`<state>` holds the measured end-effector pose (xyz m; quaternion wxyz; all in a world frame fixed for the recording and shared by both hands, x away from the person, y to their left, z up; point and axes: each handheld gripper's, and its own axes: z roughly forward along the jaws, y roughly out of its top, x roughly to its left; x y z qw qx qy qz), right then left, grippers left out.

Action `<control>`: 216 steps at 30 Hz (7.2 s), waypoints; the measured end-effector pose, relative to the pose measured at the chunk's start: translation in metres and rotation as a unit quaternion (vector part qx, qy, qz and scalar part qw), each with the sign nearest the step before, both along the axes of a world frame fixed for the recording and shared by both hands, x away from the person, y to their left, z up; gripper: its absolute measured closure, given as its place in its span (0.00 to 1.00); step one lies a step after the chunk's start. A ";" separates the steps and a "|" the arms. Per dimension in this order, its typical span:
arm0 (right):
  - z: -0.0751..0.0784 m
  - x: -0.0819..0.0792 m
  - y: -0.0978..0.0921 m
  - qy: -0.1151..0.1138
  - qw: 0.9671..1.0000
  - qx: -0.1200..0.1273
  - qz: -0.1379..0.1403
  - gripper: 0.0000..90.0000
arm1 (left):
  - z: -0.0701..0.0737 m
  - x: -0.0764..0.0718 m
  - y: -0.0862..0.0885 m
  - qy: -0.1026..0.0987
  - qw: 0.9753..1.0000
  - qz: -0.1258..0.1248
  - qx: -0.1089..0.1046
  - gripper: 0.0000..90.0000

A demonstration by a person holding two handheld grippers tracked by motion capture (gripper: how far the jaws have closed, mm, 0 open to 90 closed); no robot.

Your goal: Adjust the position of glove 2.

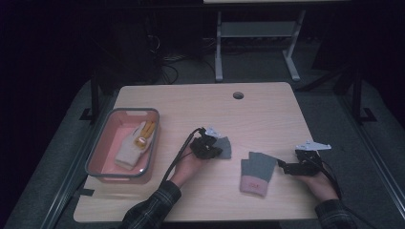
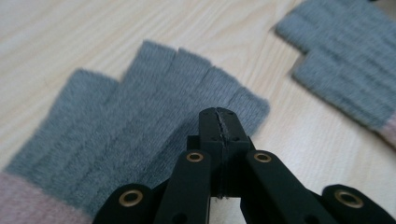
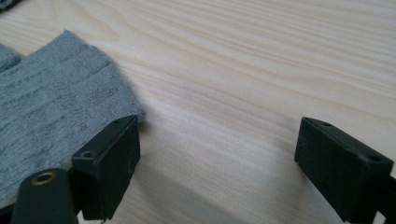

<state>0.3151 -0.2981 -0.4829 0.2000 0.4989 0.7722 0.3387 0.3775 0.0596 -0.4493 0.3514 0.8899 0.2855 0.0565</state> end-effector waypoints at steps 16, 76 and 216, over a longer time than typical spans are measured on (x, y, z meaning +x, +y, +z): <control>0.000 0.000 0.000 0.000 1.000 0.000 0.000 0.15 | 0.014 0.027 0.063 -0.033 0.993 0.115 -0.007 1.00; 0.000 -0.001 0.001 0.001 1.000 0.000 0.003 0.15 | -0.008 -0.020 0.039 -0.010 1.000 0.017 0.015 0.51; 0.000 0.003 0.002 0.000 1.000 0.000 0.019 0.15 | -0.005 -0.024 -0.032 0.070 0.995 -0.053 -0.038 0.15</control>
